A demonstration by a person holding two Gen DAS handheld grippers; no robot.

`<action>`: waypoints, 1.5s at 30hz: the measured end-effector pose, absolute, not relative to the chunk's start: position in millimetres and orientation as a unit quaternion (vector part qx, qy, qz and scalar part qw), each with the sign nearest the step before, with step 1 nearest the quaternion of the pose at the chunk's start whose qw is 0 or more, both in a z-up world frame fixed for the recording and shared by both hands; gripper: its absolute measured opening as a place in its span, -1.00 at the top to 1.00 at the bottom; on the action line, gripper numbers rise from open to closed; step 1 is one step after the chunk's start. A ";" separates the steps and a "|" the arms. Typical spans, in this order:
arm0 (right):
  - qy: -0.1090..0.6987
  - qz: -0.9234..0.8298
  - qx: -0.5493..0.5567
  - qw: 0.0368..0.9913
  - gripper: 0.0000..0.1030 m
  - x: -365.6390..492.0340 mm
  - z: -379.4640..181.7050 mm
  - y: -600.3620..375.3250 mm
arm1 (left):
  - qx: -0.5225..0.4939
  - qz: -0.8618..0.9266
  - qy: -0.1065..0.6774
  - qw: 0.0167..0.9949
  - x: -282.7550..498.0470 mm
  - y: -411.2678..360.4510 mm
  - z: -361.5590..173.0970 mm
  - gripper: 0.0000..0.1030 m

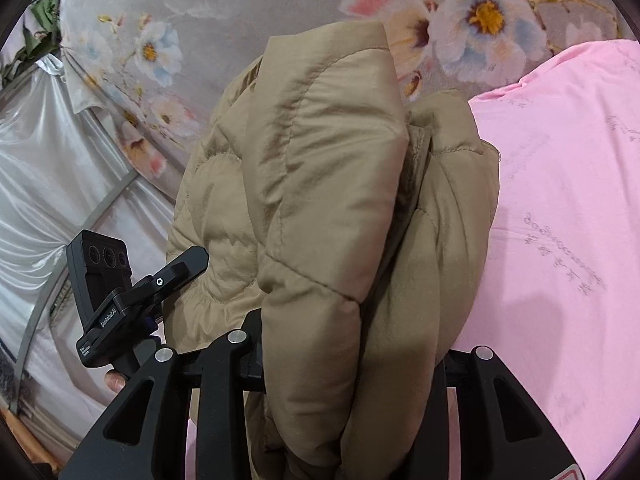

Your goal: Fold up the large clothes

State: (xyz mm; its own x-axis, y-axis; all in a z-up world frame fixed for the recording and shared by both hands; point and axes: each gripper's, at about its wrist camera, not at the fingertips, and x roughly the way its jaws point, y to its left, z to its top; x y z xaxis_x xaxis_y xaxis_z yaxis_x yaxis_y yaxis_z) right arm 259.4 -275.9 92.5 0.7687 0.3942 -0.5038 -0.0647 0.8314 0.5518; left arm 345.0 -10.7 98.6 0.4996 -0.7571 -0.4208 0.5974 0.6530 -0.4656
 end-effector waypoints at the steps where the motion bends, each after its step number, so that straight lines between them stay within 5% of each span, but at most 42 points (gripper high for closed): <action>1: 0.322 0.124 0.261 0.902 0.30 270.7 85.0 -276.1 | -0.131 -0.391 0.311 0.857 353.1 -11.5 92.9 -0.50; 12: 0.337 0.126 0.259 0.896 0.16 330.6 34.2 -275.7 | -0.175 -0.355 0.357 0.846 421.0 -1.3 16.4 -0.63; 17: 0.340 0.118 0.268 0.894 -0.20 342.4 22.2 -279.2 | -0.197 -0.356 0.365 0.837 432.7 7.9 2.4 -0.69; 27: 0.288 0.032 0.193 0.937 -0.32 271.3 85.0 -289.6 | -0.031 -0.209 0.293 0.932 374.8 11.6 64.6 -0.68; 30: 0.257 0.011 0.121 0.959 0.00 260.2 112.1 -260.1 | 0.010 -0.139 0.247 0.959 352.3 1.1 96.0 -0.63; 31: 0.250 -0.003 0.088 0.964 0.24 260.9 119.1 -244.7 | 0.021 -0.122 0.234 0.964 346.2 -6.5 104.6 -0.57; 35: 0.237 -0.038 0.008 0.971 0.72 280.1 126.5 -196.6 | 0.054 -0.093 0.220 0.969 340.3 -43.4 118.2 -0.13; 42: 0.260 -0.081 0.038 0.961 0.79 330.7 96.1 -208.7 | 0.030 -0.085 0.287 0.954 377.8 -74.3 85.4 0.68; 45: 0.286 -0.077 0.071 0.952 0.88 347.8 69.0 -227.0 | 0.025 -0.074 0.295 0.952 390.8 -78.2 63.3 0.72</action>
State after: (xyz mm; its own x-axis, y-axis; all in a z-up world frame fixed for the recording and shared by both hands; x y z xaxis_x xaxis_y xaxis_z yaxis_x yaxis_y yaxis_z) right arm 347.8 -227.0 69.0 0.8241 -0.1066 -0.5563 0.1884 0.9778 0.0917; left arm 390.8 -78.2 63.3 0.8152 -0.1263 -0.5652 0.1556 0.9878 0.0037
